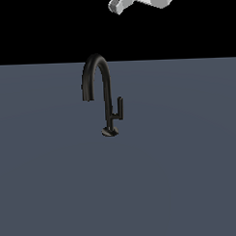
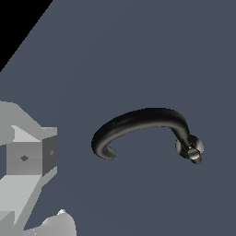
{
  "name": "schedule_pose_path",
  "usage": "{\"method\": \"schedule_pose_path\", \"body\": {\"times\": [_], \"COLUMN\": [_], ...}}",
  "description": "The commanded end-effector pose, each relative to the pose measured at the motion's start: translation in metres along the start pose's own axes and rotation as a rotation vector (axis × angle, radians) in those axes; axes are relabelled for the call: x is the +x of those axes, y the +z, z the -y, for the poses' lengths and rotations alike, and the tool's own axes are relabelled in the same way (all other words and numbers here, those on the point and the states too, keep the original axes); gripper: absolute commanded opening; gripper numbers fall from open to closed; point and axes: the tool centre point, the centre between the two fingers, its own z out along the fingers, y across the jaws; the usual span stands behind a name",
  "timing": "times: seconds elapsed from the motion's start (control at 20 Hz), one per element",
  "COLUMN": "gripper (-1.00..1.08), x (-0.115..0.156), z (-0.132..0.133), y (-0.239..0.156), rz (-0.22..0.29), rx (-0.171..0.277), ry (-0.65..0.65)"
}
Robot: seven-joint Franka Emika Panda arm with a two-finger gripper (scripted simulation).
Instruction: Turn on the faucet by rotating a designated handle.
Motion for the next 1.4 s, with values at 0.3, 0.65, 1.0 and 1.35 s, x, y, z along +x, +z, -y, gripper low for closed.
{"method": "schedule_pose_path", "body": {"times": [0.3, 0.65, 1.0, 1.35], "gripper": [-1.0, -1.0, -1.0, -1.0], "x": [0.064, 0.117, 0.166, 0.207], "z": [0.001, -0.004, -0.014, -0.026], "y": [0.016, 0.038, 0.07, 0.108], "rz": [0.143, 0.269, 0.399, 0.524], "rx": [0.175, 0.329, 0.488, 0.641], "ry": [0.186, 0.35, 0.52, 0.685]}}
